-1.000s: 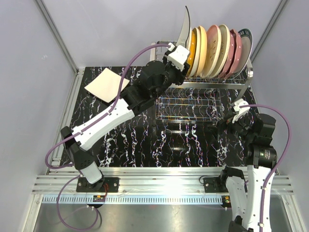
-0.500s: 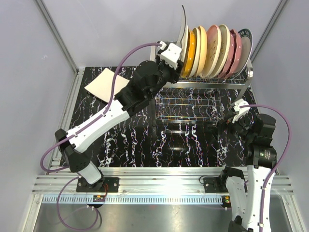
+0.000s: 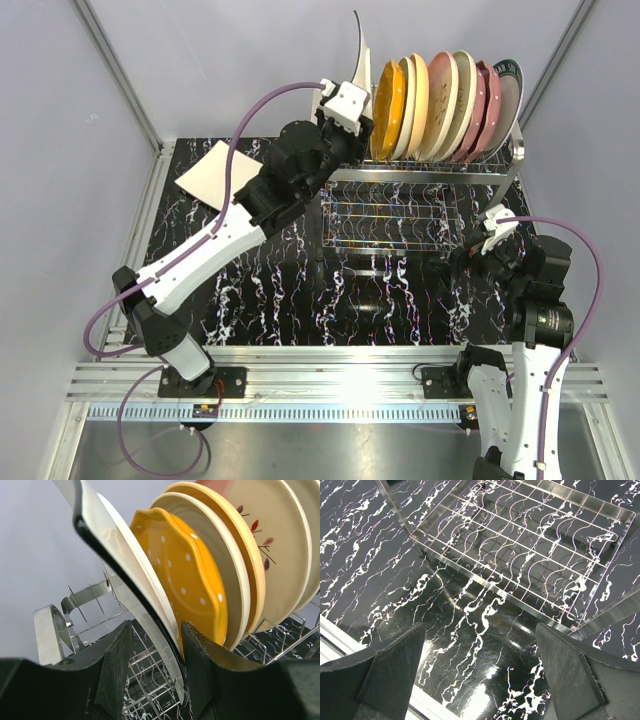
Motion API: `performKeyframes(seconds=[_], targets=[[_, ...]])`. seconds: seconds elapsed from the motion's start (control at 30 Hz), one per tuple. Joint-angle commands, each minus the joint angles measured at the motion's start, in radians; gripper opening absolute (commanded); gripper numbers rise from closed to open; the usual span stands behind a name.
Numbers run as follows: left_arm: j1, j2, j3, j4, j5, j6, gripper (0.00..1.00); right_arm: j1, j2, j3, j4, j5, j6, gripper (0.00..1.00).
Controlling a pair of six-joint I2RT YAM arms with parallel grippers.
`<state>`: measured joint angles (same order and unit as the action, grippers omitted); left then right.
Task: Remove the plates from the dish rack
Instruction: Grab a plate with the left arm
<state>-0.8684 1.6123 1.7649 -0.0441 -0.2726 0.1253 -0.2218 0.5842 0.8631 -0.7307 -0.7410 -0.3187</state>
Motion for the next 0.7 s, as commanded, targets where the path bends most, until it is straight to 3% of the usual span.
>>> performKeyframes(seconds=[0.0, 0.4, 0.5, 0.67], targets=[[0.009, 0.008, 0.060, 0.089, -0.007, -0.016, 0.45, -0.005, -0.007, -0.003, 0.011, 0.023, -0.016, 1.00], [0.025, 0.034, 0.084, 0.110, 0.046, -0.070, 0.36, -0.010, -0.012, -0.003, 0.011, 0.023, -0.016, 1.00], [0.026, 0.037, 0.084, 0.108, 0.058, -0.081, 0.29, -0.010, -0.014, -0.003, 0.010, 0.025, -0.016, 1.00], [0.034, 0.035, 0.084, 0.116, 0.091, -0.122, 0.03, -0.010, -0.015, -0.001, 0.011, 0.025, -0.016, 1.00]])
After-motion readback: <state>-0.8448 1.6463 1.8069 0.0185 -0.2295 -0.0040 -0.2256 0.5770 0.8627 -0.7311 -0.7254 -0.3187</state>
